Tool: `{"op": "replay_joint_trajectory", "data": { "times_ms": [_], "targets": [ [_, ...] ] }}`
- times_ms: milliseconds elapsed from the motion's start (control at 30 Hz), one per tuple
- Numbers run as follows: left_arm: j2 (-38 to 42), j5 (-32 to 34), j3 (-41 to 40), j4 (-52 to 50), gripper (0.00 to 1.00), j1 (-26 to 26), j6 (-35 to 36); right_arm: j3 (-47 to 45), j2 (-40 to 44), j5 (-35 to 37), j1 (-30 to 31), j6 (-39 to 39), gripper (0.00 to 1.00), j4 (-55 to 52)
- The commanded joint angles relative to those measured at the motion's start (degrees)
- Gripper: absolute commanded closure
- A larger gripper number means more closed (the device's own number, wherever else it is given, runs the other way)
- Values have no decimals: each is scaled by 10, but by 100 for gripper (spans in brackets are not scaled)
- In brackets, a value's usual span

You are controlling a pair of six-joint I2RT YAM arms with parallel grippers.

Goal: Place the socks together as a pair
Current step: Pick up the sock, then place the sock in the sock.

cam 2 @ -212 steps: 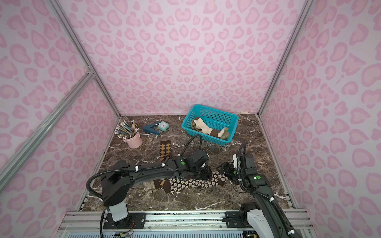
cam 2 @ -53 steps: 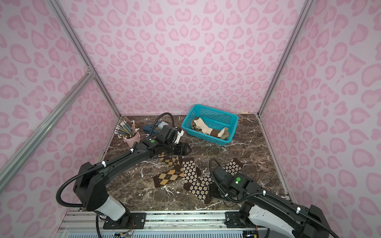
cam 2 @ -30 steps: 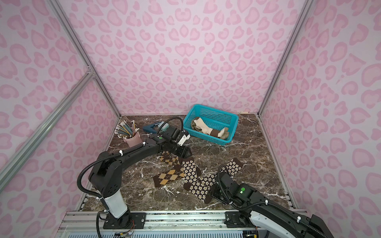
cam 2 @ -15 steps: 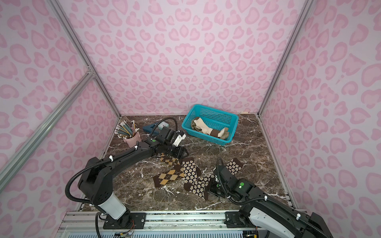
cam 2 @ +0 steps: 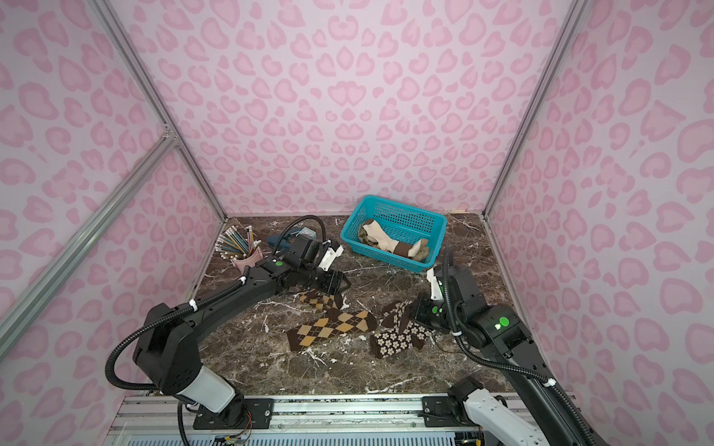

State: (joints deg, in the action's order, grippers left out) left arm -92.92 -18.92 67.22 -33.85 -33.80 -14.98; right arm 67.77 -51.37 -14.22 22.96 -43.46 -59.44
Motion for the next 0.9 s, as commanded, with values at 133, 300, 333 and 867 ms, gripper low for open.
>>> {"op": "replay_joint_trajectory", "data": {
  "times_ms": [133, 300, 333, 867],
  "targets": [
    [19, -2, -9, 12, 30, 1, -1, 185, -104, 78, -90, 192, 99, -154],
    [40, -2, -30, 16, 31, 1, -10, 238, -168, 56, -96, 248, 98, -160],
    [46, -2, -36, 15, 31, 1, -11, 238, -177, 49, -95, 252, 98, -159],
    [127, 20, -104, 8, 32, 1, -43, 212, -173, 30, -110, 292, 98, -159]
  ]
}}
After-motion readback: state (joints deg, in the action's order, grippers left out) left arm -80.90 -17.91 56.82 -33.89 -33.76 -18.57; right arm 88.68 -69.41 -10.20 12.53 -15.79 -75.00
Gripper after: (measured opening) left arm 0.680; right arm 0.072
